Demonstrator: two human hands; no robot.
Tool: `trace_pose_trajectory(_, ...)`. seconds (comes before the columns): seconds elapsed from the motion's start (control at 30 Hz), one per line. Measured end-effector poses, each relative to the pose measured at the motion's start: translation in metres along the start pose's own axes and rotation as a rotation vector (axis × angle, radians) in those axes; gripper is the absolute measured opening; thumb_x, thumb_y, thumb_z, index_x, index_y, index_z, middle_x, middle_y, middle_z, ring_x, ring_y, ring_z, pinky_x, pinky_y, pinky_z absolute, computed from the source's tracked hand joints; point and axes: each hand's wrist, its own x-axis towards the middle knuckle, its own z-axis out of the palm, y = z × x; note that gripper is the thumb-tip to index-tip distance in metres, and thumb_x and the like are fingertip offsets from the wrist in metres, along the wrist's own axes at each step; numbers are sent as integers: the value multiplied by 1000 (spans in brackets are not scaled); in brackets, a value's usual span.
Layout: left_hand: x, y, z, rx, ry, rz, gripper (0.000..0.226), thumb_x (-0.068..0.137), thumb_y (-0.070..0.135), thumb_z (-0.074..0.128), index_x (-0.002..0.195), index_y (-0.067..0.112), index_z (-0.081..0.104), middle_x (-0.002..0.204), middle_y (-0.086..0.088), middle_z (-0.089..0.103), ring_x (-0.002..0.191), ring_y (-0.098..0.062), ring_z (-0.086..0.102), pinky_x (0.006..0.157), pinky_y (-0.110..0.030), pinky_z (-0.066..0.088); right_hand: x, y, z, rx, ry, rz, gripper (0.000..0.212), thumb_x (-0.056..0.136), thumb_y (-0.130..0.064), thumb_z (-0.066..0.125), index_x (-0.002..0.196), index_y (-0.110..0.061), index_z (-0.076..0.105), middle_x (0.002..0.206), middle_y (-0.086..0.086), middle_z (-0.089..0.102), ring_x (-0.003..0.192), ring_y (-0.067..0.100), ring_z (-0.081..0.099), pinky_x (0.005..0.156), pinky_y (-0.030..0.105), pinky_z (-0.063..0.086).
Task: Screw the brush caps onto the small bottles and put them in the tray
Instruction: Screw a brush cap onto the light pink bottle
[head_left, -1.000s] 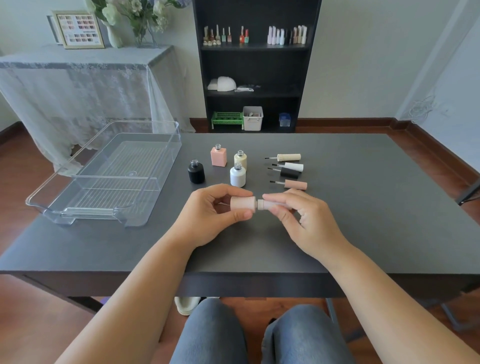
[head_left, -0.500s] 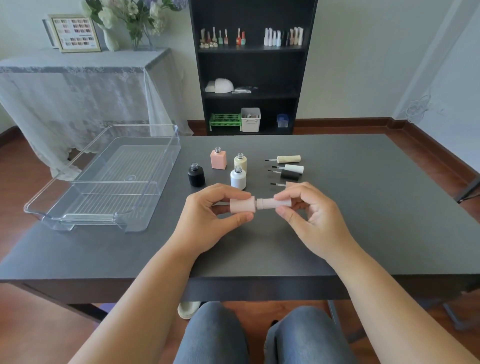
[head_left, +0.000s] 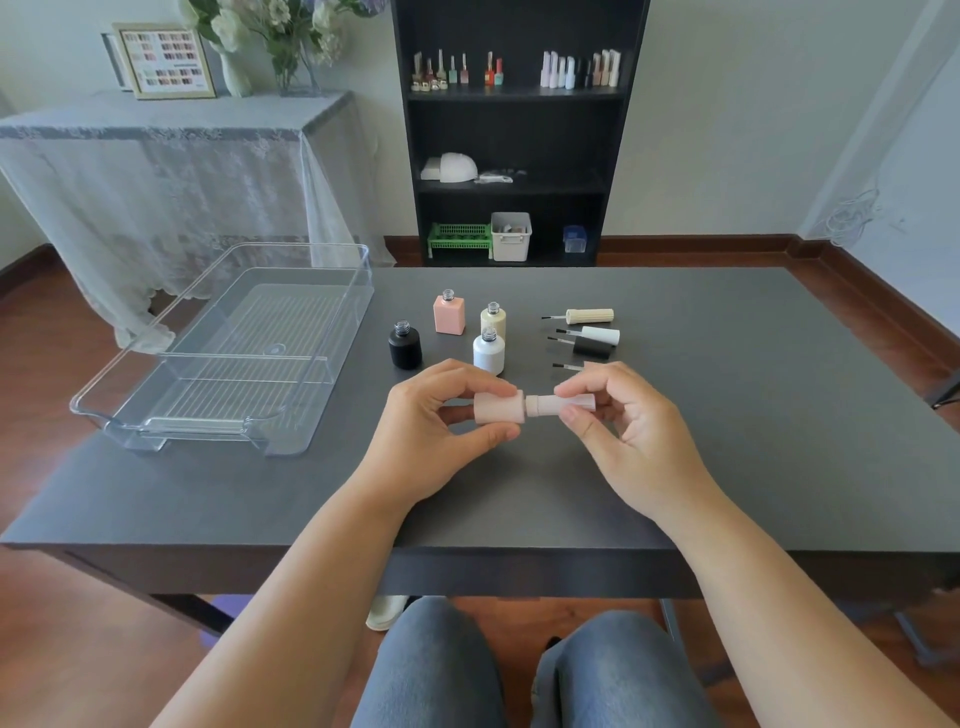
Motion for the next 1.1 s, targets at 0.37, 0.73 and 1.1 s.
trace_pose_trajectory(0.37,0,0,-1,41,12,12,32,70,11,86,99,18,74,102,2,69,98,-19,66,83,-24,54,-3,-4,2,55,-17,48,24,88,-21,68,109,-30,61,107,-6,62,93,11,61,82,19,49)
trace_pose_trajectory(0.73,0,-2,-1,-6,32,-13,34,71,9,85,98,25,72,100,2,67,99,-24,66,83,-26,56,-3,-5,8,-15,80,40,21,88,-15,67,92,-36,64,88,-3,65,74,14,58,70,13,44)
trace_pose_trajectory(1.1,-1,5,1,129,-15,-2,40,75,13,81,113,20,71,104,5,63,96,-11,64,82,-18,53,5,-8,14,541,84,136,20,77,-19,69,97,-20,72,94,-15,74,88,0,66,79,13,49)
